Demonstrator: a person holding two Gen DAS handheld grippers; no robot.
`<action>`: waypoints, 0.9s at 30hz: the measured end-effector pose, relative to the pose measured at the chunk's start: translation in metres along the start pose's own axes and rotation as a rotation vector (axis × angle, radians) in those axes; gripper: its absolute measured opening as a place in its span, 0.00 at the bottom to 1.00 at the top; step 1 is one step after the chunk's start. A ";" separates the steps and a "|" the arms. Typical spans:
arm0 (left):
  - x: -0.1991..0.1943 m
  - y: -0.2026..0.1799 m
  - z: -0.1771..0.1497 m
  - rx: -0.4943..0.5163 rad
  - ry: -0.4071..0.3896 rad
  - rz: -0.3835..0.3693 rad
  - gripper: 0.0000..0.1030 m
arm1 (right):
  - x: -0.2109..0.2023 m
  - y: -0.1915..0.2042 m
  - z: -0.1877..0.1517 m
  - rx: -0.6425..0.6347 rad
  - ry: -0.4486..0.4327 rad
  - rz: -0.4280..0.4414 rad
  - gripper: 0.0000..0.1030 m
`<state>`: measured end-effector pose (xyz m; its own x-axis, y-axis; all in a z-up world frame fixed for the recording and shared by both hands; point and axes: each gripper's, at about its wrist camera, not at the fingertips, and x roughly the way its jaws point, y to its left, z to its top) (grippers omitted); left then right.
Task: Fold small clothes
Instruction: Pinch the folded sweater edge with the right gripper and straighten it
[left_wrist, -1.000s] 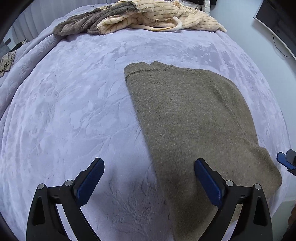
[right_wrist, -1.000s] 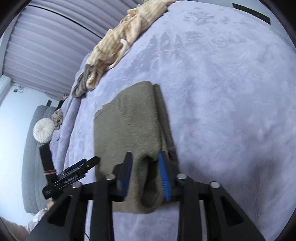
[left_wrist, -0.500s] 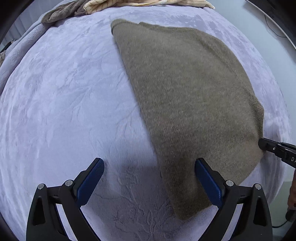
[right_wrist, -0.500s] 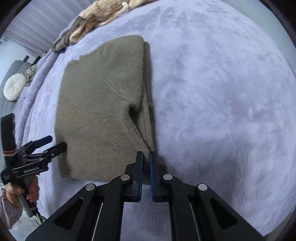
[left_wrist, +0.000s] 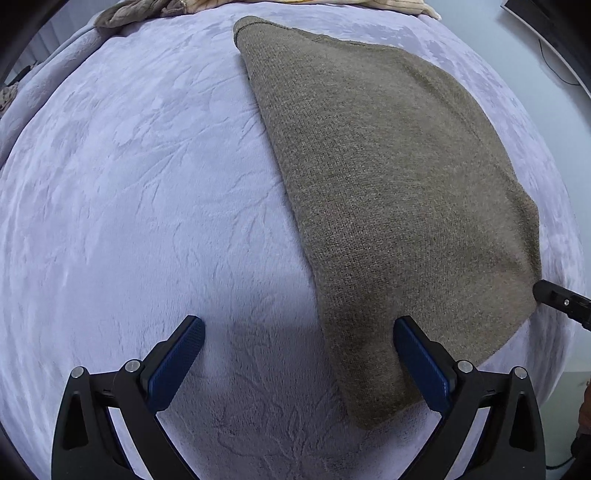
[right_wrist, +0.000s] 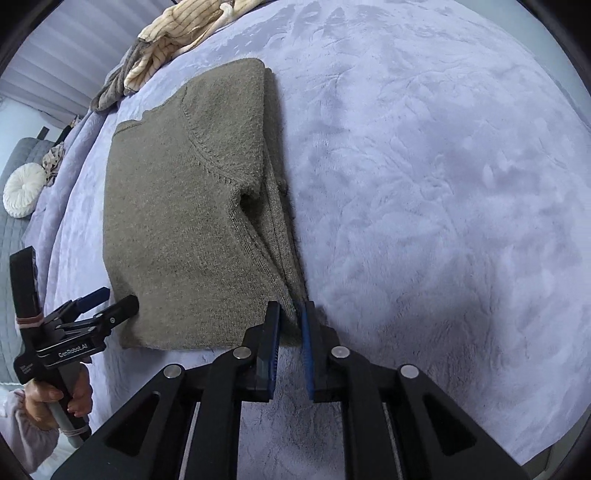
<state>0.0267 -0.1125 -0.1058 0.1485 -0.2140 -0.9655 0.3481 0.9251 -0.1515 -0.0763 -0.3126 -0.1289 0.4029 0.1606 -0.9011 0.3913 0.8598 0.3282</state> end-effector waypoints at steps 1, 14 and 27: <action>0.000 0.003 0.001 -0.005 0.001 -0.002 1.00 | -0.006 0.001 0.002 0.003 -0.018 0.007 0.17; 0.002 0.005 -0.006 -0.076 0.001 0.001 1.00 | 0.049 0.015 0.133 0.050 -0.015 0.176 0.25; 0.002 -0.002 -0.010 -0.114 0.035 0.020 1.00 | 0.065 0.027 0.130 -0.189 -0.009 -0.007 0.09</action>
<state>0.0168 -0.1115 -0.1100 0.1213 -0.1862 -0.9750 0.2375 0.9591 -0.1537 0.0677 -0.3414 -0.1416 0.4080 0.1509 -0.9004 0.2319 0.9368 0.2621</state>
